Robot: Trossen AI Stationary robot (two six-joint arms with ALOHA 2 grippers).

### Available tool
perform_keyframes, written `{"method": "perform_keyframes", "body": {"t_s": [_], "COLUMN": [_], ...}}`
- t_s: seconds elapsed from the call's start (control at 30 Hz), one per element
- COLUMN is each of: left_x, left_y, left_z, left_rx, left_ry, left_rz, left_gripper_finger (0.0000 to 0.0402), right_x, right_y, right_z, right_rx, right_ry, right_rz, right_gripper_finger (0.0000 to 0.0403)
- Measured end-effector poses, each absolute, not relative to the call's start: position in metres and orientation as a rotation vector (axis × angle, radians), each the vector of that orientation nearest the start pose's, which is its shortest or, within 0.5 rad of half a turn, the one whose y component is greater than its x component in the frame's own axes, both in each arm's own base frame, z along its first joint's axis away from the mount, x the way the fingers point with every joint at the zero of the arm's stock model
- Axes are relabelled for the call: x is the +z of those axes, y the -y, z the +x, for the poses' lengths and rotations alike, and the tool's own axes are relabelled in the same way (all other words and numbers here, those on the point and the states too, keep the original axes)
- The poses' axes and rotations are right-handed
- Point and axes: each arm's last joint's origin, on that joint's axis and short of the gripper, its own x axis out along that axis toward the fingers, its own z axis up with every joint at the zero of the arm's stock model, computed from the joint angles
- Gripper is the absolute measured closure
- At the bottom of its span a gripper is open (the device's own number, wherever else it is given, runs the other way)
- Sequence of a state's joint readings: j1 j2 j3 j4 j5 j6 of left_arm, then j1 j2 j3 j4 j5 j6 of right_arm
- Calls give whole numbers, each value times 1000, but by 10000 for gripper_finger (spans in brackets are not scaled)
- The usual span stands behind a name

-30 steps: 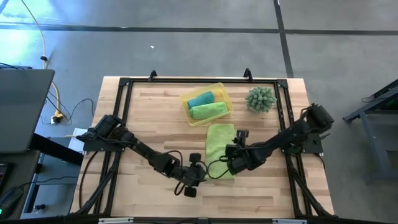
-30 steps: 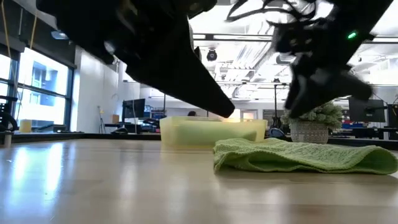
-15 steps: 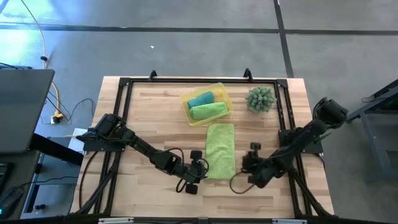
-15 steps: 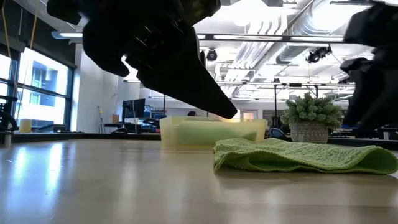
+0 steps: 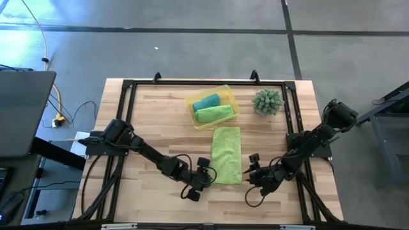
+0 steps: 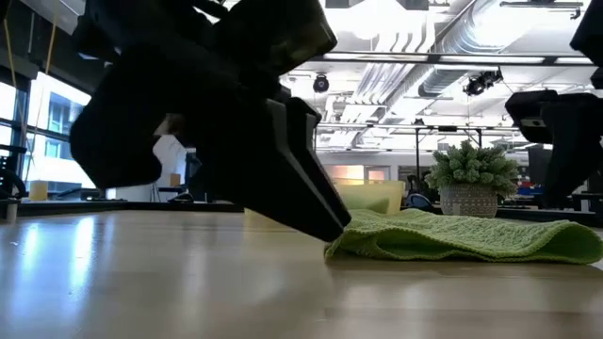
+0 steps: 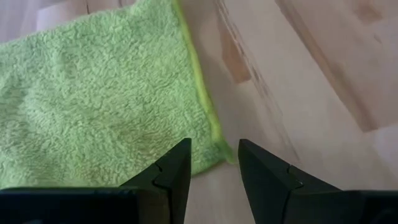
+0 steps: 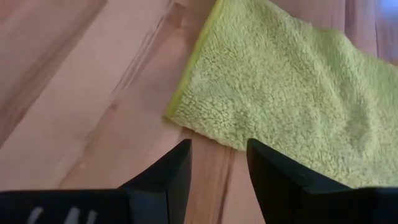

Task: Roll microfiber towels into tight, uniform cylinder then place into a basket
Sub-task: Roll the light green microfiber cloth

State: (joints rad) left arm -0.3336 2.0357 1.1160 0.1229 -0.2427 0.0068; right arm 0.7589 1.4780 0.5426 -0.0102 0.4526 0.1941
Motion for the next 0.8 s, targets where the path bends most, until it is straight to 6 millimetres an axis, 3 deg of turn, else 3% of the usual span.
{"method": "perform_keyframes", "body": {"t_s": [0.27,0.5,0.8], "left_x": [106,98,95], "left_y": [124,126,122], "left_z": [382,388,389], "left_rx": [-127,-184,-142], "left_ry": [-776,-719,-738], "left_rz": [315,462,327], "left_gripper_finger": [253,250,250], "right_x": [134,125,104], "right_y": [-163,-165,-168], "right_z": [190,193,204], "right_rx": [267,343,367], "right_ry": [-721,-739,-735], "right_rz": [-418,-505,-556], "right_gripper_finger": [206,203,204]}}
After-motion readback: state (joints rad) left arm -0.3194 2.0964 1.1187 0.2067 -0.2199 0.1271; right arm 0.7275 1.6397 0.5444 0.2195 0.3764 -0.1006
